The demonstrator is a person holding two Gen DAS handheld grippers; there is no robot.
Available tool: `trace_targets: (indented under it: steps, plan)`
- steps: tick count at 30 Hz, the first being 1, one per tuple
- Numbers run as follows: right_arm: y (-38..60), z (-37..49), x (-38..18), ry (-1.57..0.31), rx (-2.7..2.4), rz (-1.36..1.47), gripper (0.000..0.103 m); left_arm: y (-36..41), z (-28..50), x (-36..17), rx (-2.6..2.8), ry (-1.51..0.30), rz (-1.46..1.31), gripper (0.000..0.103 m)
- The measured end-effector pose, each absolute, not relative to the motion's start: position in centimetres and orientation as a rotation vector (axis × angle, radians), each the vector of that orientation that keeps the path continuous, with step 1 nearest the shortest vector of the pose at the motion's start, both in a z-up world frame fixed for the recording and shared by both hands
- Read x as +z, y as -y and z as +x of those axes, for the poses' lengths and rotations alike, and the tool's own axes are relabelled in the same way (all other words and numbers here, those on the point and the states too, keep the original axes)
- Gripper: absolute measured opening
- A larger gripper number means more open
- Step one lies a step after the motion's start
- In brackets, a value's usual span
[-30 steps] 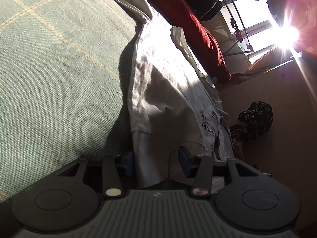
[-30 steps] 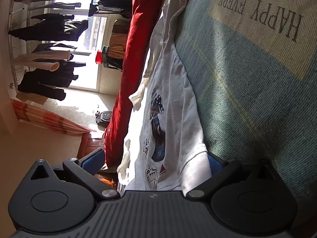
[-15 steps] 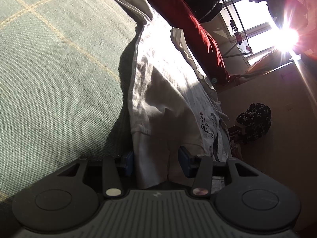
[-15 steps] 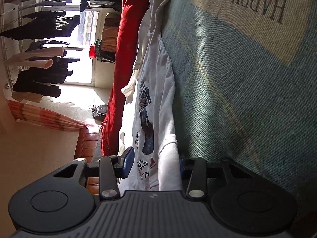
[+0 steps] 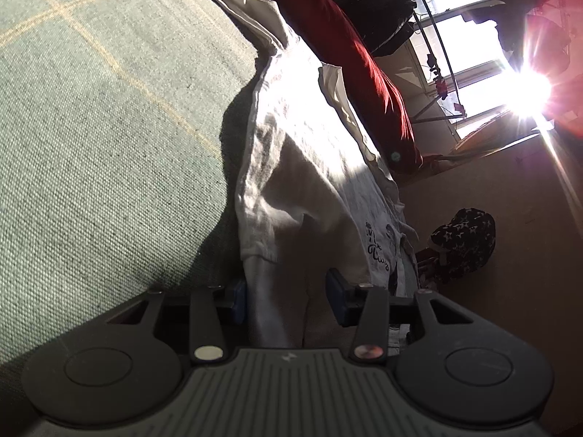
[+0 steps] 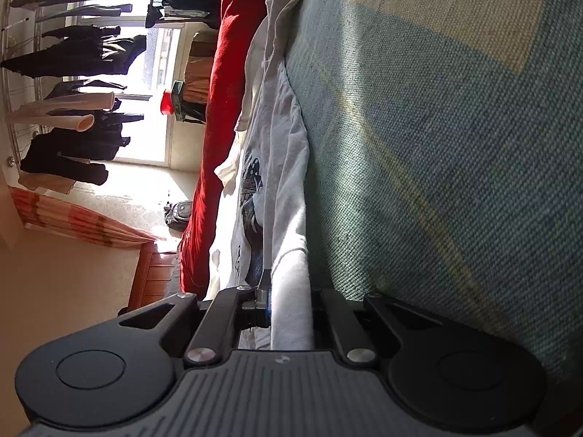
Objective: Fold clothes
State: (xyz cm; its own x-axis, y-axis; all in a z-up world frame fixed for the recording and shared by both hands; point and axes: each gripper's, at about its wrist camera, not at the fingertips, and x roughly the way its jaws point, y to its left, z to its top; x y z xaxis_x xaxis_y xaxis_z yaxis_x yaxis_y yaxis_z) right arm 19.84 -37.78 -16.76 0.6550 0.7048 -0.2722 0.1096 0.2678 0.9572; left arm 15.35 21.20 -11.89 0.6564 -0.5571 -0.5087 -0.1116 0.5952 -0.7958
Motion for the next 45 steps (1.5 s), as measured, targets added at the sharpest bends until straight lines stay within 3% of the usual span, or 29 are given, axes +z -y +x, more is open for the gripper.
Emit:
trace_targets:
  steps: [2,5,20,27,37,42,45]
  plan:
    - [37.6,19.6,-16.6,-0.785,0.461,1.237,0.005,-21.0,15.0,-12.1,-0.236,-0.849,-0.881,0.006]
    - [37.6,19.7,-16.5,-0.790,0.450,1.228,0.005,-21.0,14.5,-12.1,-0.204,-0.834,-0.911,0.004]
    - [40.1,18.7,-9.6,-0.779,0.470,1.122,0.004,-21.1,11.0,-3.4,-0.228,-0.719,-0.775,0.001]
    - [41.8,16.9,-8.0,-0.787,0.443,1.059,0.004,-20.2,7.8,-2.9,-0.262,-0.724,-0.786,0.001]
    - [42.0,15.5,-11.5,-0.907,0.309,1.015,0.004,-20.2,7.9,-7.5,-0.145,-0.873,-0.735,0.002]
    - [42.7,13.8,-10.0,-0.886,0.214,0.920,0.008,-20.1,6.4,-5.3,-0.039,-0.855,-0.535,0.004]
    - [42.7,13.0,-7.1,-0.821,0.146,0.755,0.013,-19.6,6.8,-3.2,-0.019,-0.805,-0.427,0.012]
